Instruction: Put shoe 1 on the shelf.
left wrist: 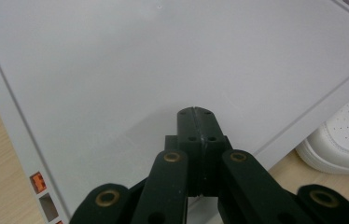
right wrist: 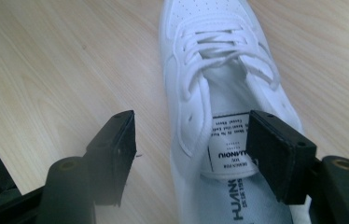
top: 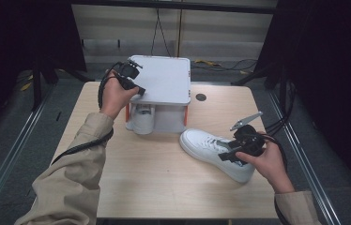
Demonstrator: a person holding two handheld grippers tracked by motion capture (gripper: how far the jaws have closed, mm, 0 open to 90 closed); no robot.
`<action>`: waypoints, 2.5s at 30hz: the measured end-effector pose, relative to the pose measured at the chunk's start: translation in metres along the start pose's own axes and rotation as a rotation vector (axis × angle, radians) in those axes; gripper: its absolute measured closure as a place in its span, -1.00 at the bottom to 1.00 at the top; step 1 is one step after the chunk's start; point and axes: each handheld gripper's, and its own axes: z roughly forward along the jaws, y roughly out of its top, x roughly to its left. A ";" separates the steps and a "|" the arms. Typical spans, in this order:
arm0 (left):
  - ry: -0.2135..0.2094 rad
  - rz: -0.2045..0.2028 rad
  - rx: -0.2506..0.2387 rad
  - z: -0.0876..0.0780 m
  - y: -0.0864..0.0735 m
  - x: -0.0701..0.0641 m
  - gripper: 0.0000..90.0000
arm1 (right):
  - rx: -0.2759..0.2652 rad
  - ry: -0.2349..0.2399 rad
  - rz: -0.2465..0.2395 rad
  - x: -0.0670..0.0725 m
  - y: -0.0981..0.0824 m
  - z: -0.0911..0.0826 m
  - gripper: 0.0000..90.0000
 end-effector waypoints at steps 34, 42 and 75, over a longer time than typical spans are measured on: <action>0.035 0.002 -0.037 0.000 -0.007 -0.006 1.00 | 0.358 -0.061 -0.114 0.008 -0.001 0.042 0.60; 0.029 0.000 -0.039 0.000 -0.007 -0.005 1.00 | 0.336 -0.054 -0.075 0.016 0.006 0.036 0.78; 0.032 0.007 -0.079 0.000 -0.013 -0.006 1.00 | 0.185 -0.147 -0.035 0.074 0.079 0.079 0.79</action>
